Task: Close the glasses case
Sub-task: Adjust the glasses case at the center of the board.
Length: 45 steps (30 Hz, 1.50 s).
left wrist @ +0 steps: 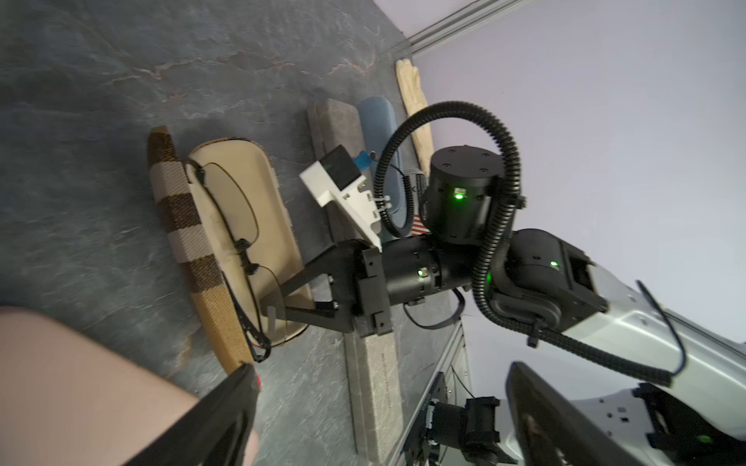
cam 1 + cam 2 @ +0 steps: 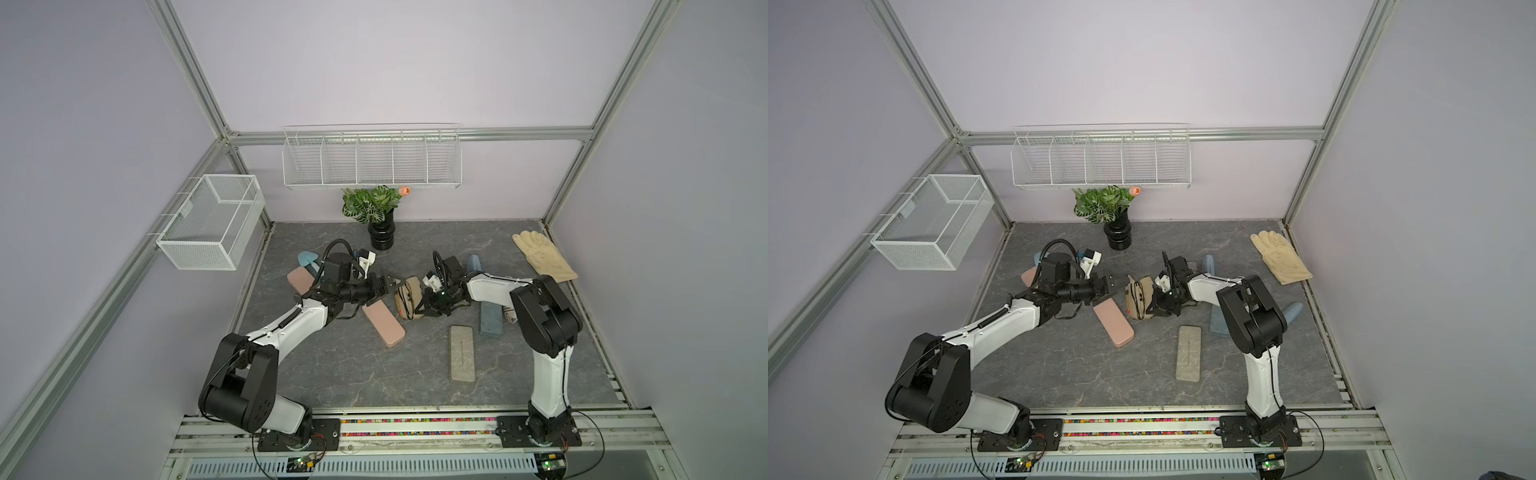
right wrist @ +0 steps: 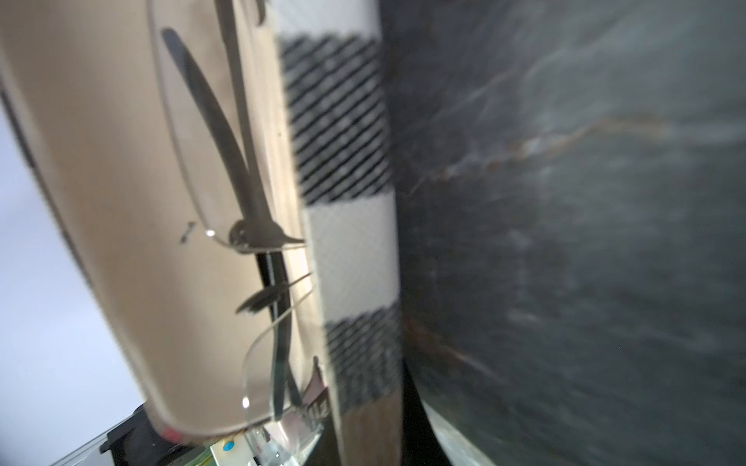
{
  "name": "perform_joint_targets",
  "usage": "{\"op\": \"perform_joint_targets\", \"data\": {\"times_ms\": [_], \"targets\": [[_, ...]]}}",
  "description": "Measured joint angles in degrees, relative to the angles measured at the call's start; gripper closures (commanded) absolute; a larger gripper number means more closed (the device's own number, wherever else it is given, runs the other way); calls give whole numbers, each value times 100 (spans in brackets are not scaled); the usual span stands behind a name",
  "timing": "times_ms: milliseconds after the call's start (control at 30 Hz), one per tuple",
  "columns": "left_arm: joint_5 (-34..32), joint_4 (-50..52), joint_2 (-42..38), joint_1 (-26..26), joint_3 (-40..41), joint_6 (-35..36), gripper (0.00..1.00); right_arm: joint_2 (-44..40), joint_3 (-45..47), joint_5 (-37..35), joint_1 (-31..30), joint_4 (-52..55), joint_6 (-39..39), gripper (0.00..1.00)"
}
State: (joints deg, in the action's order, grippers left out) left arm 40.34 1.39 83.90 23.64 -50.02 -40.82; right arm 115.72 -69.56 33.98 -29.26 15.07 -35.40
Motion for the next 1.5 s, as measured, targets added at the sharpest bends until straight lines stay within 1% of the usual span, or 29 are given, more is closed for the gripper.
{"op": "perform_joint_targets", "data": {"times_ms": [33, 100, 167, 233, 300, 400, 500, 600, 700, 733, 767, 833, 900, 967, 1133, 1167, 1233, 1333, 1433, 1500], "targets": [[-179, 358, 2, -2, -114, 160, 8, 0, 2, 7, -11, -42, -22, 85], [-560, 1034, 42, -2, -426, 501, 10, 0, 4, 15, -11, -90, -59, 86], [-914, 1547, 133, -2, -772, 793, 13, 0, 15, 13, -9, -120, -81, 87], [-1211, 1915, 254, -2, -1034, 1014, 15, 0, 15, 15, -9, -131, -103, 88], [-1480, 2212, 431, 2, -1213, 1156, 19, 0, 15, 15, -9, -153, -114, 89], [-1827, 2643, 890, 76, -1523, 1346, 21, 0, 15, 20, -9, -175, -125, 89], [-2096, 2918, 1386, 267, -1810, 1471, 23, 2, 15, 37, -9, -188, -125, 89], [-2269, 3097, 1716, 494, -2002, 1523, 23, 2, 15, 39, -9, -210, -127, 89], [-2356, 3180, 1864, 649, -2131, 1528, 24, 2, 15, 42, -9, -212, -125, 89], [-2374, 3189, 1867, 669, -2151, 1523, 27, 2, 15, 42, -9, -212, -125, 89], [-2389, 3198, 1867, 678, -2168, 1530, 27, 2, 15, 42, -9, -212, -125, 89], [-2422, 3206, 1871, 675, -2223, 1528, 36, 2, 15, 44, -9, -212, -125, 88], [-2452, 3209, 1886, 675, -2262, 1545, 40, 2, 15, 50, -9, -212, -125, 88], [-2452, 3215, 1941, 680, -2310, 1550, 48, 2, 15, 61, -9, -212, -125, 88], [-2450, 3217, 2234, 765, -2446, 1552, 49, 7, 15, 61, -9, -210, -125, 88], [-2452, 3220, 2267, 787, -2457, 1552, 51, 7, 15, 61, -9, -210, -125, 88], [-2457, 3252, 2317, 826, -2498, 1563, 58, 13, 15, 61, -9, -210, -125, 88], [-2474, 3298, 2326, 857, -2575, 1585, 73, 20, 15, 70, -9, -212, -122, 87], [-2538, 3346, 2330, 885, -2662, 1572, 82, 24, 15, 81, -9, -214, -125, 87], [-2645, 3386, 2365, 898, -2706, 1539, 85, 24, 15, 87, -7, -216, -122, 86]]}}
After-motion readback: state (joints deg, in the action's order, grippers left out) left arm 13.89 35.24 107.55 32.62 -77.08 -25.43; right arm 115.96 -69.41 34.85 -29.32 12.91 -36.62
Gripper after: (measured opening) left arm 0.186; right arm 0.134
